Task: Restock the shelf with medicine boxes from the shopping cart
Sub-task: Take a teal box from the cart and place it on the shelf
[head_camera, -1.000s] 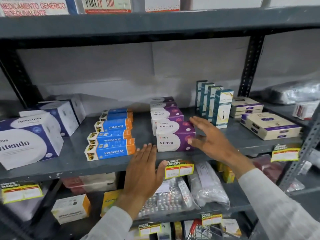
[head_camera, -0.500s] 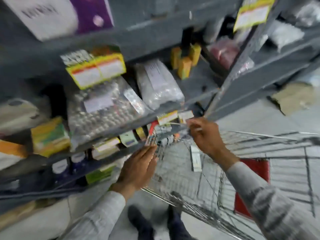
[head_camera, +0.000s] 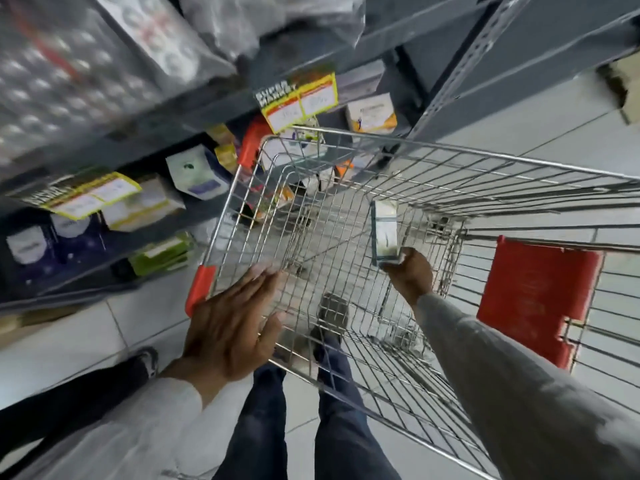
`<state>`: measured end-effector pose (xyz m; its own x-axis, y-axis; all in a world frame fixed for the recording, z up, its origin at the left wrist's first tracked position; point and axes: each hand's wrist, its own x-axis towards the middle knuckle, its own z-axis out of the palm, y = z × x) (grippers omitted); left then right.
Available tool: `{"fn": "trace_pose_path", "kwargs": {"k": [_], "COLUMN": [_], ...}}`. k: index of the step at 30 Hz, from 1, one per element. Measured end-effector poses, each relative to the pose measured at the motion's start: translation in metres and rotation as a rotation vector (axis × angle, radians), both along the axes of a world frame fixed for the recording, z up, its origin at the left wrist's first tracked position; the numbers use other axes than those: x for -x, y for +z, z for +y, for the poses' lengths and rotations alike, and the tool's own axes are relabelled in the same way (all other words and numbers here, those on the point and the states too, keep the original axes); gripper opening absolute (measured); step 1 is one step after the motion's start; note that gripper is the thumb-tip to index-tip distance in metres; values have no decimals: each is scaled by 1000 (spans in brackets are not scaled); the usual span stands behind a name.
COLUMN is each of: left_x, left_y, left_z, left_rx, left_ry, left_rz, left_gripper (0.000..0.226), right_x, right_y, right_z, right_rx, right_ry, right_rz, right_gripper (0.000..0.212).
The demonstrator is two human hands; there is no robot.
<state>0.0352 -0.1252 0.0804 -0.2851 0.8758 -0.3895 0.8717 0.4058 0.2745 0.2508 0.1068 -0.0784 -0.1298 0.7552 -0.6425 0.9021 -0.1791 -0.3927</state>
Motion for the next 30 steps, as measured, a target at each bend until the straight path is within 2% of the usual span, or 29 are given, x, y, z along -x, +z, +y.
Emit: {"fn": "trace_pose_path", "kwargs": {"k": [4,6,10,12,15,18,20,23,30], "left_x": [4,4,3,2,0,-2,-4,-1,45], "left_y": [-12,-15,-17,-17,-13,3,26,84,271], "left_z": [-4,-5,-5,-6,-4,0,4,18,104], "left_rx": [-14,-27,-60,-55,-17,44,8,-182,-967], "left_ry": [-3,2,14,26,53,63,89,113,23], "left_rz": [-37,-48,-61,-60,-95,-146,-163,-116,139], "left_gripper": [63,63,63,64,69,68,61,55,48], "right_x": [17,27,36,35,33,35,37,41,64], "right_y": [-30,-37,-40,-25,13,71,119,201,381], "right_z": [9,13,13,4,-20,-43,-51,-53,-5], "right_rx": [-120,-150,-81,-90,-128,-153,-178,-309,-705], "right_ry": [16,27,57,114,163,190,180,196,134], "right_rz": [26,11,-56,-69,23,131,217,249,527], "right_gripper": [59,55,44,45,45,41,34,32,39]}}
